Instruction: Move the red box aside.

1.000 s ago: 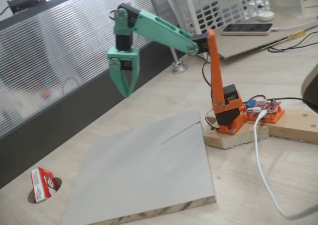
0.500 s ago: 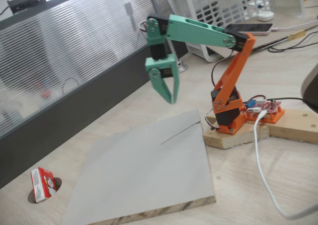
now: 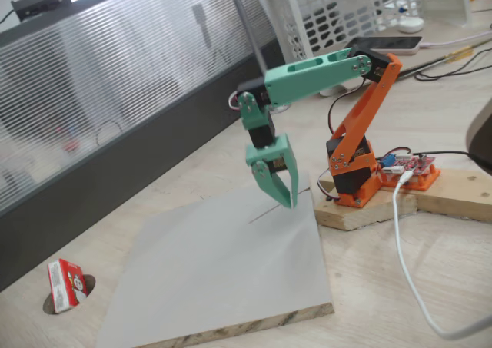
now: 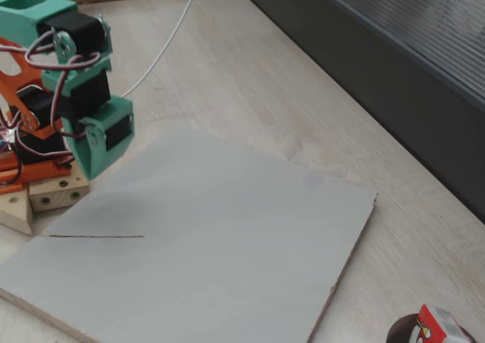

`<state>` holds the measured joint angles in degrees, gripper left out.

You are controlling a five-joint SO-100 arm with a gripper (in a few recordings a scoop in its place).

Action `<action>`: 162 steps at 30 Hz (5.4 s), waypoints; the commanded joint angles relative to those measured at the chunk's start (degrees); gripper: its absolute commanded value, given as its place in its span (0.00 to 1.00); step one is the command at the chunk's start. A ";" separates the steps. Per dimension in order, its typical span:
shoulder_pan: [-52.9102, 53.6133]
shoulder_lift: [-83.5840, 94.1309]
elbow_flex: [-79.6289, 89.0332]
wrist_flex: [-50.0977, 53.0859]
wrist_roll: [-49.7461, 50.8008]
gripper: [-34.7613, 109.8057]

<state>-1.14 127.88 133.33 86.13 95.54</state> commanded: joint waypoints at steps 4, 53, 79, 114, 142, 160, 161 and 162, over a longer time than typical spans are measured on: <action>-0.18 2.02 7.29 -7.91 1.05 0.27; -0.53 11.25 15.12 -9.49 0.79 0.27; -0.88 11.34 14.24 -0.88 0.18 0.27; -0.18 10.72 11.34 -0.88 0.53 0.27; -0.18 10.46 11.43 -0.79 0.79 0.27; -0.18 10.46 11.43 -0.79 0.79 0.27; -0.18 10.46 11.43 -0.79 0.79 0.27; -0.18 10.46 11.43 -0.79 0.79 0.27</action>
<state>-1.05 134.91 144.93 84.55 95.62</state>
